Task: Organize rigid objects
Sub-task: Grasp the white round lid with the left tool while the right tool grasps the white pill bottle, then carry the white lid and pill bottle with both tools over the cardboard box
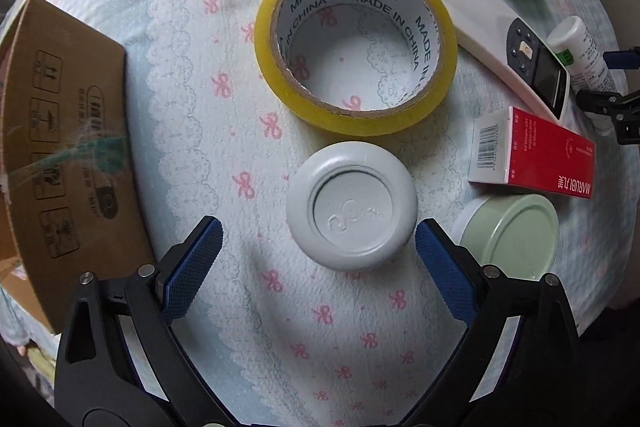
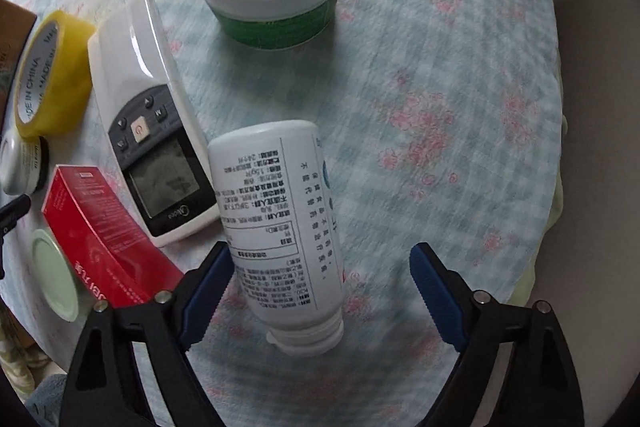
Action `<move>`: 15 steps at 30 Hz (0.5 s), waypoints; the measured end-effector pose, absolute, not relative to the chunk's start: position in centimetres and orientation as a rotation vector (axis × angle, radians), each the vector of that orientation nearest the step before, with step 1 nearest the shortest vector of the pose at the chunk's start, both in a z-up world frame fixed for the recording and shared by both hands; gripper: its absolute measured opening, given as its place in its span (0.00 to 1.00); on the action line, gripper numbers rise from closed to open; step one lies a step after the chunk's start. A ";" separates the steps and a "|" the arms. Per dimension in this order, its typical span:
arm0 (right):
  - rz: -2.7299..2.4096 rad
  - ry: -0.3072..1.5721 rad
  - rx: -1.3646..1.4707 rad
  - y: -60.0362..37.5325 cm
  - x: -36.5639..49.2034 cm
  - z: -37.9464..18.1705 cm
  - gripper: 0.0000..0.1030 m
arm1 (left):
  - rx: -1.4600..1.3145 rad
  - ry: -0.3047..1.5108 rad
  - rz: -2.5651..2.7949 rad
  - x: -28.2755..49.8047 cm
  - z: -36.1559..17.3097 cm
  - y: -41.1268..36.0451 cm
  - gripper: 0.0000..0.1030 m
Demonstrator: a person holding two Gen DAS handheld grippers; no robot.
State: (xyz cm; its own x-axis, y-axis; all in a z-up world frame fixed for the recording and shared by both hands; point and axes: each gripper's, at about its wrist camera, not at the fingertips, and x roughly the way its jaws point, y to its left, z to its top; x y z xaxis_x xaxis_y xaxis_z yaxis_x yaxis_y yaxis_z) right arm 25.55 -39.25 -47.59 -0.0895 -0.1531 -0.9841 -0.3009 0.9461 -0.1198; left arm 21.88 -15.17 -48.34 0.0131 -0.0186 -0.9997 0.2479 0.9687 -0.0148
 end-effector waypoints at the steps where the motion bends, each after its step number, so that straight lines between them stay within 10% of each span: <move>1: 0.125 1.679 -0.362 -39.0 25.5 -48.0 0.77 | 0.171 1.551 -0.212 22.0 -48.8 -15.2 0.94; 8: 0.141 1.691 -0.382 -37.8 25.5 -49.7 0.62 | 0.127 1.561 -0.208 22.9 -50.8 -15.6 0.77; 11: 0.160 1.688 -0.363 -37.4 26.6 -49.3 0.50 | 0.105 1.544 -0.224 23.5 -50.1 -15.9 0.52; 15: 0.170 1.688 -0.374 -37.0 27.1 -49.0 0.47 | 0.129 1.539 -0.219 23.6 -50.0 -16.3 0.52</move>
State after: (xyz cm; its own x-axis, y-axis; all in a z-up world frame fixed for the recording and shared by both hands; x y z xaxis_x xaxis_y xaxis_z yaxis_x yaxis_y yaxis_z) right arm 27.07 -36.95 -49.02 -0.1119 -0.1471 -0.9828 -0.3405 0.9348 -0.1011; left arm 23.60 -16.31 -49.95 0.0175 -0.0592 -0.9981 0.2210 0.9738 -0.0539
